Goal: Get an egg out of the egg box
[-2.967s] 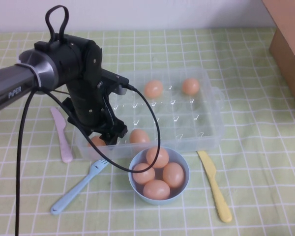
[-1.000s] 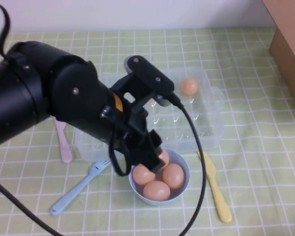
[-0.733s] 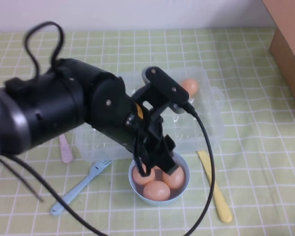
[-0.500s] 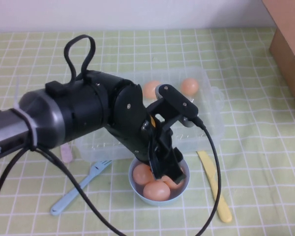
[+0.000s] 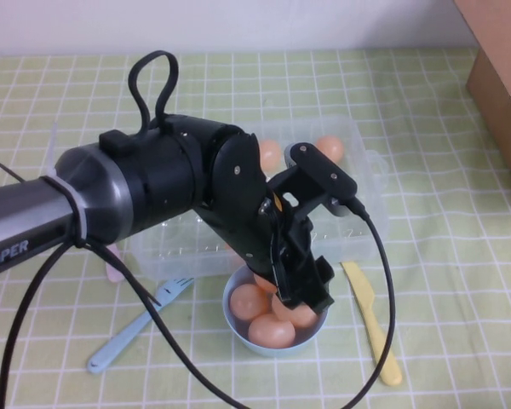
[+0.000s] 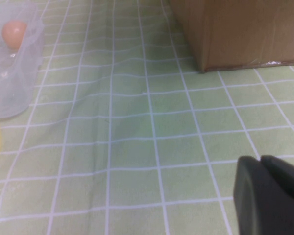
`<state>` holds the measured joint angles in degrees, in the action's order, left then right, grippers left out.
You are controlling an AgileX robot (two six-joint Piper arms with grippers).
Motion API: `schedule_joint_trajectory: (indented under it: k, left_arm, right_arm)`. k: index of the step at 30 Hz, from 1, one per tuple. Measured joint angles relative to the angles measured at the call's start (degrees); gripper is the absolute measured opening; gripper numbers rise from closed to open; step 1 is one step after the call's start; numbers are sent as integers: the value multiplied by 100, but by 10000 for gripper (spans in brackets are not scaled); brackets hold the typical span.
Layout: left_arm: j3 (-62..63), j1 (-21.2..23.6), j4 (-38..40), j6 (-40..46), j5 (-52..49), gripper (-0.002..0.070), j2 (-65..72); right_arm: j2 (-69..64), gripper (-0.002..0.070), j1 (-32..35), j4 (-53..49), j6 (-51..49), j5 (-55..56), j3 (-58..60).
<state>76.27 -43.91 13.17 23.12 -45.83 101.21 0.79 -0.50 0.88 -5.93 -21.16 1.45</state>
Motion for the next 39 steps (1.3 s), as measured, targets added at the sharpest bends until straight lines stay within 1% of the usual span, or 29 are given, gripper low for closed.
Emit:
schedule_joint_trajectory:
  k: [2,4,7,9,11,12,13,15,16,17,19,20,23,28,33,39]
  left_arm:
    - [0,0,38,0,0,465,-1]
    - [5,0,52,0,0,500,-1]
    - [40,0,62,0,-38,517,-1]
    - [187,0,14,0,-125,516,-1]
    - [373,0,-158,-49,-215,486,-26]
    - [479,0,-299,-100,-257,448,-73]
    - [570,0,-434,-155,-258,395,-130]
    - [682,0,-855,-315,-258,257,-364]
    - [695,0,-987,-375,-246,211,-492]
    - [704,0,-1260,-518,-222,127,-706]
    - [708,0,-1617,-786,-210,58,-1041]
    - [678,0,-1789,-943,-177,37,-1233]
    - [229,0,-2285,-1542,86,9,-1829]
    - [-1221,0,-2965,-2742,818,0,-2950]
    - [-2455,0,-3110,-3595,1212,-1,-4013]
    - [-3277,0,-3118,-4053,1321,-1,-5116]
  right_arm:
    - [0,-18,0,0,0,0,0]
    - [0,-18,0,0,0,0,0]
    - [0,-18,0,0,0,0,0]
    - [0,-18,0,0,0,0,0]
    - [0,-18,0,0,0,0,0]
    - [0,-18,0,0,0,0,0]
    - [0,-18,0,0,0,0,0]
    - [0,-18,0,0,0,0,0]
    - [0,-18,0,0,0,0,0]
    - [0,-18,0,0,0,0,0]
    - [0,-18,0,0,0,0,0]
    - [0,-18,0,0,0,0,0]
    - [0,-18,0,0,0,0,0]
    - [0,-18,0,0,0,0,0]
    - [0,-18,0,0,0,0,0]
    - [0,-18,0,0,0,0,0]
